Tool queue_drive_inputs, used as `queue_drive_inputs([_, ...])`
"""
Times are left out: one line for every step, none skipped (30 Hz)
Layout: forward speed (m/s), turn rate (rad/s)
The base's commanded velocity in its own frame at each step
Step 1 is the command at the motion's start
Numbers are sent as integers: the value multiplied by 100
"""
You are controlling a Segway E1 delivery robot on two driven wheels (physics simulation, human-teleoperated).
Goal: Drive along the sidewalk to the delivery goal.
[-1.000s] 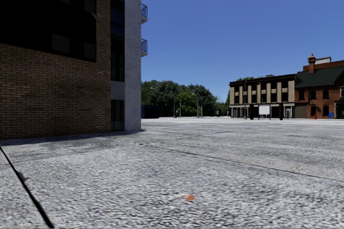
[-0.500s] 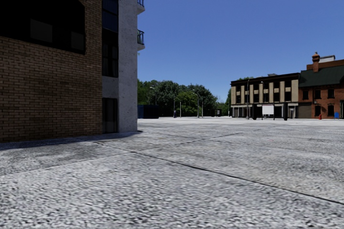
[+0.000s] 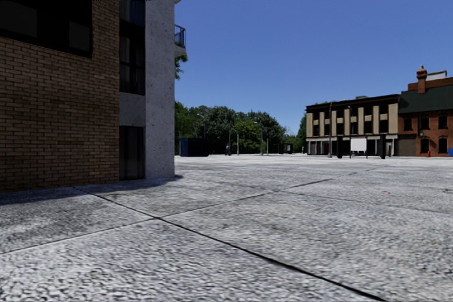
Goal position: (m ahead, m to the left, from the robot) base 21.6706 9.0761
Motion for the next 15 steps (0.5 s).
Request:
queue_drive_inputs([200, 0])
queue_drive_inputs([200, 0])
queue_drive_inputs([200, 0])
queue_drive_inputs([200, 0])
queue_drive_inputs([200, 0])
queue_drive_inputs([200, 0])
queue_drive_inputs([200, 0])
queue_drive_inputs([200, 0])
queue_drive_inputs([200, 0])
queue_drive_inputs([200, 0])
queue_drive_inputs([200, 0])
queue_drive_inputs([200, 0])
queue_drive_inputs([200, 0])
queue_drive_inputs([200, 0])
queue_drive_inputs([200, 0])
